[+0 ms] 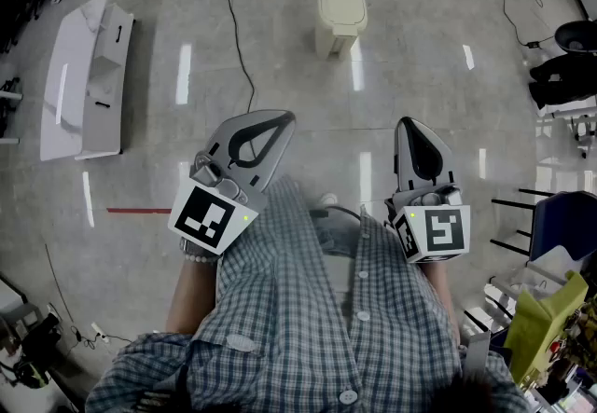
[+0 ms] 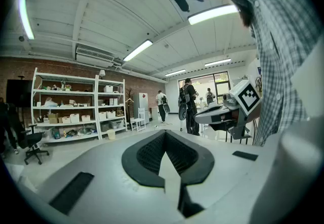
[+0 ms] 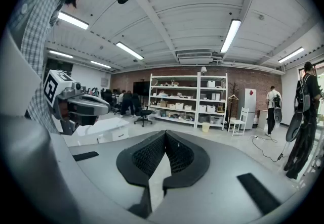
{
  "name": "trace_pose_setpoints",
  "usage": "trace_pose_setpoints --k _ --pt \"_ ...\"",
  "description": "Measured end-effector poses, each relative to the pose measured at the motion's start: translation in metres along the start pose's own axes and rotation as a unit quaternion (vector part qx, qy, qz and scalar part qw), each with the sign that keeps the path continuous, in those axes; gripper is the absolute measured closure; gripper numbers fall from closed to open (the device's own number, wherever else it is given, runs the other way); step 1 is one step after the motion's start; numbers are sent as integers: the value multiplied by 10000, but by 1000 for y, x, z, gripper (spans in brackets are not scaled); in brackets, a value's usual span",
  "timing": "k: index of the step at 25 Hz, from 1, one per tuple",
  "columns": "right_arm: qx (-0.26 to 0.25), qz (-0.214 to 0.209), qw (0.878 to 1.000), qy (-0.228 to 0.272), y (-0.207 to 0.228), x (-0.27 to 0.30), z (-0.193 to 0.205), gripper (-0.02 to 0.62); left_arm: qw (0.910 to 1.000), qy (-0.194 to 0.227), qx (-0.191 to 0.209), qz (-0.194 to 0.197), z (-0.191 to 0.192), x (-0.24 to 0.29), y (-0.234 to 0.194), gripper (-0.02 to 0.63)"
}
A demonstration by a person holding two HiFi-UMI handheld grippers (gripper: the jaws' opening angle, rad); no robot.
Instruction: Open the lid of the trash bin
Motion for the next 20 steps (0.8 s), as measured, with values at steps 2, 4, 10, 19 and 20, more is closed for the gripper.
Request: trace_pose_setpoints --k 2,4,10,19,20 --pt "-15 -13 10000 19 -1 0 1 578 10000 13 13 12 1 0 0 601" --pt "-22 -21 10000 28 -2 1 2 578 10000 14 25 23 2 0 1 601" --pt "-39 -37 10000 22 -5 4 1 578 10000 24 24 53 3 0 -1 601" --pt "41 -107 9999 -64 -11 7 1 578 10000 50 -6 55 3 -3 -6 601" --pt "28 -118 9999 -56 -12 7 2 578 10000 50 7 62 3 -2 -6 601"
Point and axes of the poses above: the fingertips, and each gripper's own axes: x forward along the fingers, y to its right, z out of its underside, the point moved 1 cm from there along -x, backward along the fingers
